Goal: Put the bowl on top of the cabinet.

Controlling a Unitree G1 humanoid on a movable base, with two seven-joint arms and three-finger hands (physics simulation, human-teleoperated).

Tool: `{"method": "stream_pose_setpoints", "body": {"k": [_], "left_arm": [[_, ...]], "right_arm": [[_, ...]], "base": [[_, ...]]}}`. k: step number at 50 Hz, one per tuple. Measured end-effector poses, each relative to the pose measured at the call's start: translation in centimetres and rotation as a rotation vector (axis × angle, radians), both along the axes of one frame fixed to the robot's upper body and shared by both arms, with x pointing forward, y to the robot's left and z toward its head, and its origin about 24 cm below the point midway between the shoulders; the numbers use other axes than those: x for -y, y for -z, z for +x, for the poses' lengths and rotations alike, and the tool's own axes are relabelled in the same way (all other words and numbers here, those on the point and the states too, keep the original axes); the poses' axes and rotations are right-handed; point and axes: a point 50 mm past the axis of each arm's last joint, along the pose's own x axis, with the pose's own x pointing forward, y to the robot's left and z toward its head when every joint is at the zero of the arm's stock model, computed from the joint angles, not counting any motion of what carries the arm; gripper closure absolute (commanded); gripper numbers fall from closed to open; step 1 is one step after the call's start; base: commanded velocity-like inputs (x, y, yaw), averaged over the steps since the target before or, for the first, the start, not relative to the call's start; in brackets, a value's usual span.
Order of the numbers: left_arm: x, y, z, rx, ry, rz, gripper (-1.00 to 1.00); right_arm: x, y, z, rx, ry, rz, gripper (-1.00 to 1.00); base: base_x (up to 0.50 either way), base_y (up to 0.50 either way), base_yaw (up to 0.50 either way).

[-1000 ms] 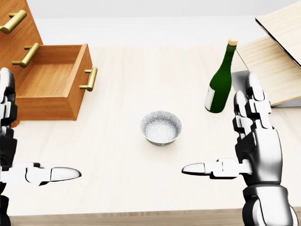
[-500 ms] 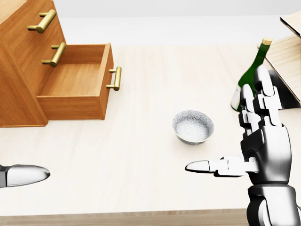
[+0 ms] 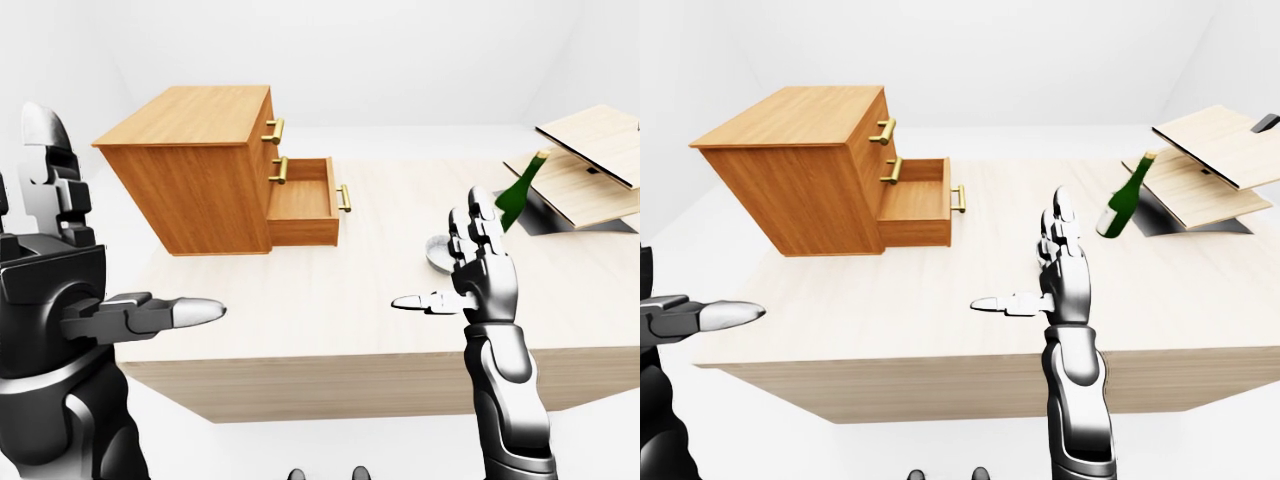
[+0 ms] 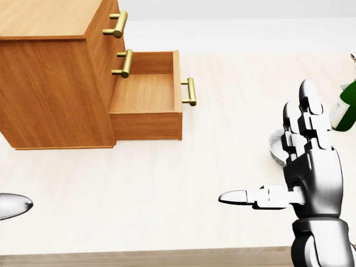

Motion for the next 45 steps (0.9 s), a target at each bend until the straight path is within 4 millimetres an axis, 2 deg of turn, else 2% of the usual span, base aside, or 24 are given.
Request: {"method": "stream_pose_setpoints", "body": {"k": [9,28,45], "left_arm": [[-0.4,-0.2,-0.1,0.010,-0.008,-0.005,-1.00],[-1.6,-1.5,-0.9,0.077,-0.040,-0.007,-1.00],[-3.8,-3.0,-1.9,0.136,-0.096,-0.017,-1.00]], "right_arm": [[0.0,0.1,0.0,-0.003,-0.001,0.001,-1.00],[0.0,0.0,0.1,0.001,-0.007,0.003,-1.00],[0.1,-0.3,0.0,0.012,0.002,0.008,-1.00]], "base": [[0.00,0.46,0.00],[0.00,0.00,0.00],[0.00,0.00,0.00]]}}
